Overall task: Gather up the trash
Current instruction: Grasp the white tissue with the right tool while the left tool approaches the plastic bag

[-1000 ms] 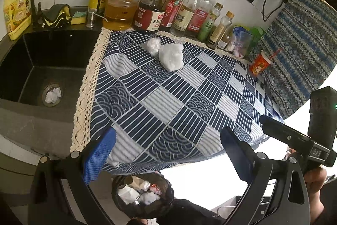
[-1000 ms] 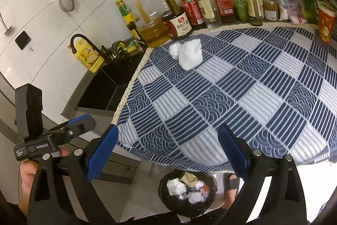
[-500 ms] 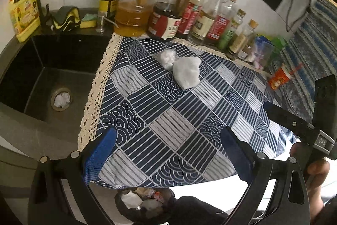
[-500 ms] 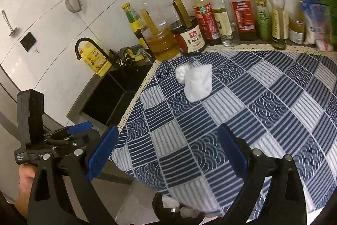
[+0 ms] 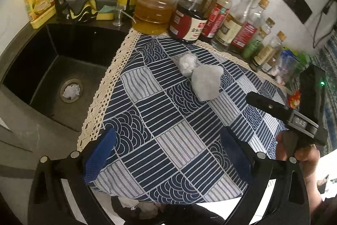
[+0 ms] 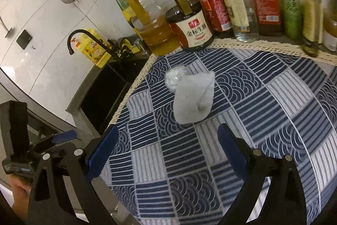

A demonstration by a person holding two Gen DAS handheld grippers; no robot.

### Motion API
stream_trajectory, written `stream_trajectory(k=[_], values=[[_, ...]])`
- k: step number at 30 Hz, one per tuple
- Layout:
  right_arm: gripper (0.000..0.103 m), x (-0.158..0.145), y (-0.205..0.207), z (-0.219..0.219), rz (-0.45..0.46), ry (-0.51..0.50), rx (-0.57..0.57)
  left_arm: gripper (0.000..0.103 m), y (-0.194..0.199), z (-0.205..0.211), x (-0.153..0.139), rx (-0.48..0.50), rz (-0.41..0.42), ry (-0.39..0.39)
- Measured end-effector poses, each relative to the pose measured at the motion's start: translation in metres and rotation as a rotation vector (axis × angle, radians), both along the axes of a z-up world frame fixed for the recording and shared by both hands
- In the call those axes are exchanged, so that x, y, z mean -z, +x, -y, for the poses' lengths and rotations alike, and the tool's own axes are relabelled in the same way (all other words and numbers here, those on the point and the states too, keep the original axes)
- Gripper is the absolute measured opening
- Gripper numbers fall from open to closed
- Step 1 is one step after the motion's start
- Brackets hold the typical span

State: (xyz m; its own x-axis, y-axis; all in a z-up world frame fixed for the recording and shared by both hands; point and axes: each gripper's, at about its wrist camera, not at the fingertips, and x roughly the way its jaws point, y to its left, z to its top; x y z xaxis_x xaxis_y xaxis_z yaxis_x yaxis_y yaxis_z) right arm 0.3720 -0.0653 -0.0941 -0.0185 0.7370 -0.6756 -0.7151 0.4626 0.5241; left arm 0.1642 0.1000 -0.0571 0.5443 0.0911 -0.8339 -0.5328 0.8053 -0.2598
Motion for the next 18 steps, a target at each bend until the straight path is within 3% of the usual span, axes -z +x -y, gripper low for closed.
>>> stream_trajectory(k=[12,18], values=[[0.093,0.037,0.048,-0.036,-0.025,-0.025,-0.065,0.096,0.02,0.001,0.017,-0.07,-0.041,-0.016],[0.081,0.054,0.056,-0.052,-0.038,-0.022,-0.086,0.096,0.016,-0.005,0.021,-0.117,-0.056,-0.024]])
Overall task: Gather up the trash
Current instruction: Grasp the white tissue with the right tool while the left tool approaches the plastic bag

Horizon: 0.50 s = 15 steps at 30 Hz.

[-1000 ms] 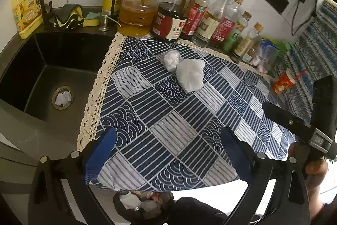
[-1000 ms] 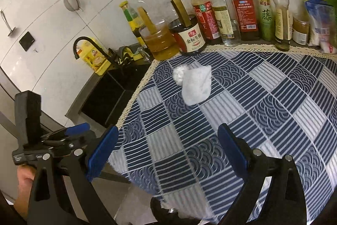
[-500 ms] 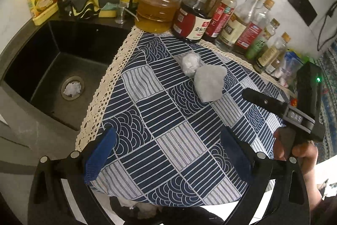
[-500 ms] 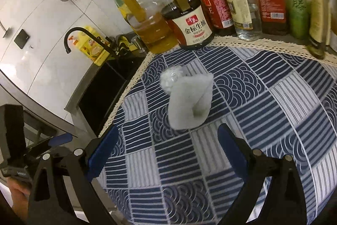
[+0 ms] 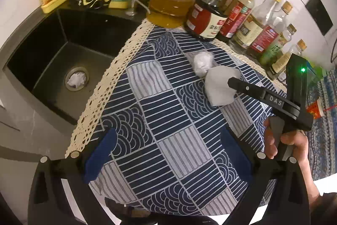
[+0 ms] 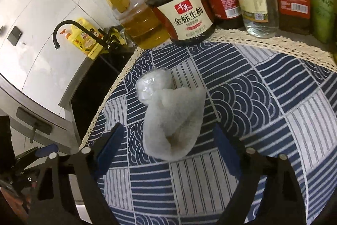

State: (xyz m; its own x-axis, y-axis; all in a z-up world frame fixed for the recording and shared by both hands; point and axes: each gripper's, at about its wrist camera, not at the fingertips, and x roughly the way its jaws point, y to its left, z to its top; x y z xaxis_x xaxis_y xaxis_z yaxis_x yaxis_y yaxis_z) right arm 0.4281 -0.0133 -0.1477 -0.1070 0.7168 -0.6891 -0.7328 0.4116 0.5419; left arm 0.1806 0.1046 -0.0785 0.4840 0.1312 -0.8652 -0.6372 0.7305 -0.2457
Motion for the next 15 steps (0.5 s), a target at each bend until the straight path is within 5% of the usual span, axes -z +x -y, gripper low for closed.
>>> stream_trajectory(k=[4,5,8,15], values=[[0.069,0.007,0.005,-0.006,-0.003,0.008,0.007,0.096,-0.002,-0.001,0.004,-0.018,-0.024,0.003],[0.053,0.009,0.006,-0.007,-0.004,0.007,0.002,0.096,-0.002,-0.002,0.005,-0.02,-0.028,0.002],[0.038,0.01,0.006,-0.008,0.015,0.002,0.003,0.096,0.0,-0.002,0.007,-0.019,-0.033,-0.001],[0.027,0.004,0.007,0.012,0.002,0.039,0.02,0.096,0.017,0.002,0.009,0.018,-0.036,0.0]])
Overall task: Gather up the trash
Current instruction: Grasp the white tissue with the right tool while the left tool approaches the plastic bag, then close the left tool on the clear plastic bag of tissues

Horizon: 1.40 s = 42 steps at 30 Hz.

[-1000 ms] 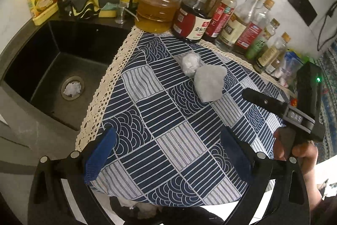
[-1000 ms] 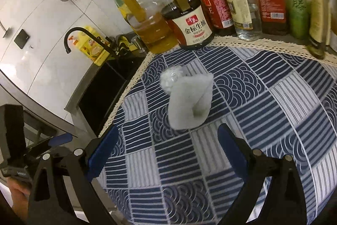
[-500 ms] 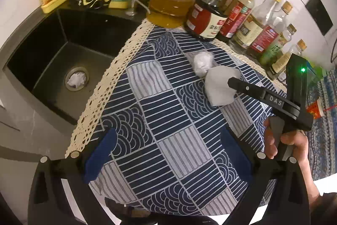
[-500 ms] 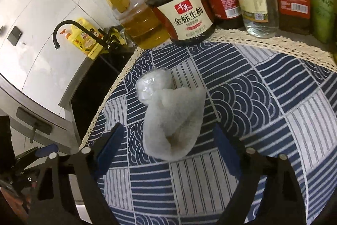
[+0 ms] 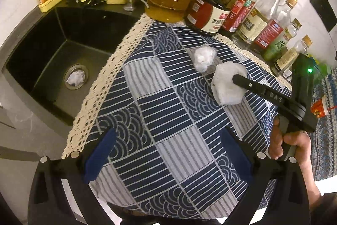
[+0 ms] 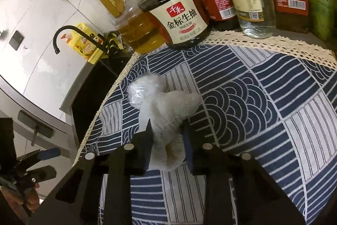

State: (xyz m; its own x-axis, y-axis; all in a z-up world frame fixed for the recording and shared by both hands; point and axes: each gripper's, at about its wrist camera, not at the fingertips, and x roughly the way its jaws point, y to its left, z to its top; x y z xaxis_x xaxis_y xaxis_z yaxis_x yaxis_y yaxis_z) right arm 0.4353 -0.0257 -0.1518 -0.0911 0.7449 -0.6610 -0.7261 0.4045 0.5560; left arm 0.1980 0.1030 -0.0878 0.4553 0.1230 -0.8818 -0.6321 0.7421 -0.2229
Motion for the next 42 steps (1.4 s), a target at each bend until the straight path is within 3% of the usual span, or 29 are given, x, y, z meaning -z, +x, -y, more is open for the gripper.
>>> stream_trajectory(k=[5,20,36,39,42], values=[[0.027,-0.016,-0.002,0.028,0.05,0.007,0.021,0.096,0.025,0.007,-0.004,0.053,0.017,-0.016],[0.027,-0.021,0.013,0.119,0.026,0.009,0.138,0.096,0.111,0.019,-0.023,0.175,0.065,0.05],[0.027,-0.003,0.018,0.162,-0.067,0.014,0.169,0.09,0.181,-0.008,0.036,0.206,-0.115,0.115],[0.027,-0.004,0.018,0.164,-0.062,0.016,0.162,0.076,0.185,-0.017,0.049,0.198,-0.15,0.091],[0.027,-0.006,0.019,0.167,-0.055,0.019,0.162,0.075,0.187,-0.023,0.057,0.186,-0.164,0.097]])
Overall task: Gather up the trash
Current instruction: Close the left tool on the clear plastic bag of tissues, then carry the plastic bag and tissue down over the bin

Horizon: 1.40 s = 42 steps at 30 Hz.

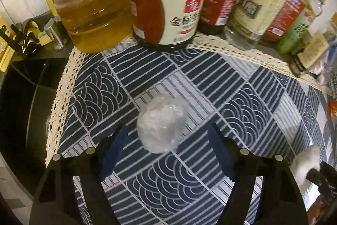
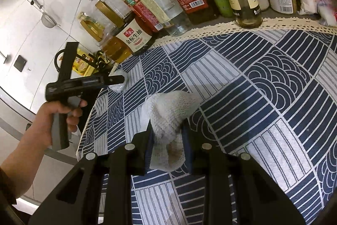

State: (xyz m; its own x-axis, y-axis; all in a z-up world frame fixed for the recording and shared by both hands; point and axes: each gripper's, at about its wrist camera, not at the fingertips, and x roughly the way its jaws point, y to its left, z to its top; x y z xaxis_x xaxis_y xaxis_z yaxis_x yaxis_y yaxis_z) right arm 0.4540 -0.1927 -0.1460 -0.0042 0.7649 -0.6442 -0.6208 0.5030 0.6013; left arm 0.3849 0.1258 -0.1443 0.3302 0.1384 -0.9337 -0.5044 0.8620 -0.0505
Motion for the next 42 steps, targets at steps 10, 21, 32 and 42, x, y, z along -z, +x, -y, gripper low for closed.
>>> stream_trajectory(k=[10,21,32,42], values=[[0.027,0.002,-0.003,0.005,-0.007,-0.011,0.029,0.044,-0.004,-0.006,0.003,0.038,0.041,-0.01],[0.027,-0.012,-0.022,-0.007,0.016,-0.035,0.063,0.044,-0.021,0.015,-0.024,0.121,0.094,-0.051],[0.027,-0.046,-0.077,-0.02,0.098,-0.077,0.108,0.044,-0.071,0.037,-0.069,0.252,0.207,-0.079],[0.027,-0.079,-0.151,-0.034,0.171,-0.097,0.134,0.044,-0.14,0.036,-0.091,0.293,0.301,-0.08]])
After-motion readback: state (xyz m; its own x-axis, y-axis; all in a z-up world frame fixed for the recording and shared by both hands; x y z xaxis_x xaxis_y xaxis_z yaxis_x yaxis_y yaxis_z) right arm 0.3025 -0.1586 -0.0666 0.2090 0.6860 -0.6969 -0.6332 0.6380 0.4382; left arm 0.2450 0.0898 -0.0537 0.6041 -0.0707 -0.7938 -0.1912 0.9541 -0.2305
